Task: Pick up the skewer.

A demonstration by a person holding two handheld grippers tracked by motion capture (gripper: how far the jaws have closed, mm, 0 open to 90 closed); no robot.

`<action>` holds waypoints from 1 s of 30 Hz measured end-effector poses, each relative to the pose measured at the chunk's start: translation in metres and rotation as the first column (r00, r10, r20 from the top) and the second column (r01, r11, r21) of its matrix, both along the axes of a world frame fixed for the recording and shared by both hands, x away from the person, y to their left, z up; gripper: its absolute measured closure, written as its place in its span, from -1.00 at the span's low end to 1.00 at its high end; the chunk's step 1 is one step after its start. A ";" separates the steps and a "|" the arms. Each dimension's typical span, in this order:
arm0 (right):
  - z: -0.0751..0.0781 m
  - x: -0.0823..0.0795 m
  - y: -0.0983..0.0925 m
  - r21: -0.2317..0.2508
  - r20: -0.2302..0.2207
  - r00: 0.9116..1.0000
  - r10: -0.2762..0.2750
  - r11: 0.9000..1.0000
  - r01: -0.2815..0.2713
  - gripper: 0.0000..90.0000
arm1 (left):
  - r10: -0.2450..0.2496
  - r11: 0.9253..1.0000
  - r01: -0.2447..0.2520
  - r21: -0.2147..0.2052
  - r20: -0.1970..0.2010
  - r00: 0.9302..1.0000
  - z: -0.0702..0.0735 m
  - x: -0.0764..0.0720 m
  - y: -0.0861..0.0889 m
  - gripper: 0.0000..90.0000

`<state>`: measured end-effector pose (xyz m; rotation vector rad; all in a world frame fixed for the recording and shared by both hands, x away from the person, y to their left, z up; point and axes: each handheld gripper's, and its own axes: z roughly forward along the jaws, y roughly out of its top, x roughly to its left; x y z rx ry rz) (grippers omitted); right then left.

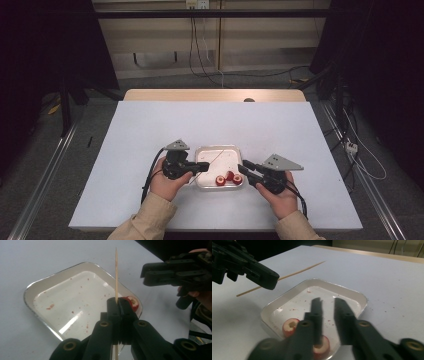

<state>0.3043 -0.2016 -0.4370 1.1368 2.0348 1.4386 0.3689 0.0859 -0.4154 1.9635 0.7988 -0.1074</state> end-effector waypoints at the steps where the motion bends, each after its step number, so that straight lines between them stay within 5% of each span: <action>1: 0.000 0.003 0.004 0.009 -0.009 1.000 0.012 1.000 -0.012 0.92 | -0.003 1.000 0.003 0.001 0.002 1.000 0.000 0.000 -0.001 0.99; 4: 0.001 0.008 0.011 0.047 -0.026 0.999 0.023 0.999 -0.022 0.80 | -0.013 1.000 0.013 0.000 0.010 1.000 0.000 -0.002 -0.004 0.99; 7: 0.002 0.012 0.019 0.068 -0.069 0.998 0.012 0.998 -0.007 0.17 | -0.015 1.000 0.015 -0.005 0.011 1.000 0.000 -0.002 -0.005 0.99; 9: 0.003 0.013 0.022 0.063 -0.077 0.997 0.001 0.998 0.004 0.13 | -0.016 1.000 0.016 0.002 0.012 1.000 -0.001 -0.002 -0.006 0.99; 11: 0.005 0.017 0.025 0.135 -0.096 0.995 0.009 0.991 0.004 0.09 | -0.017 1.000 0.017 0.003 0.012 1.000 -0.002 -0.003 -0.007 0.99; 15: 0.007 0.022 0.027 0.198 -0.135 0.991 0.004 0.980 0.022 0.05 | -0.021 1.000 0.021 -0.007 0.022 1.000 -0.003 -0.004 -0.011 0.99; 18: 0.009 0.027 0.030 0.258 -0.169 0.985 0.025 0.966 0.020 0.22 | -0.035 0.999 0.035 -0.010 0.029 0.999 -0.003 -0.006 -0.014 0.99; 22: 0.010 0.029 0.031 0.280 -0.196 0.980 0.027 0.960 0.029 0.45 | -0.042 0.999 0.043 -0.025 0.031 0.999 -0.004 -0.006 -0.015 0.99; 26: 0.014 0.032 0.031 0.364 -0.217 0.974 0.059 0.931 0.024 0.87 | -0.059 0.998 0.060 -0.015 0.038 0.998 -0.004 -0.007 -0.018 0.99; 30: 0.018 0.034 0.033 0.418 -0.234 0.967 0.099 0.909 0.008 0.98 | -0.064 0.998 0.064 -0.014 0.046 0.997 -0.003 -0.008 -0.019 0.99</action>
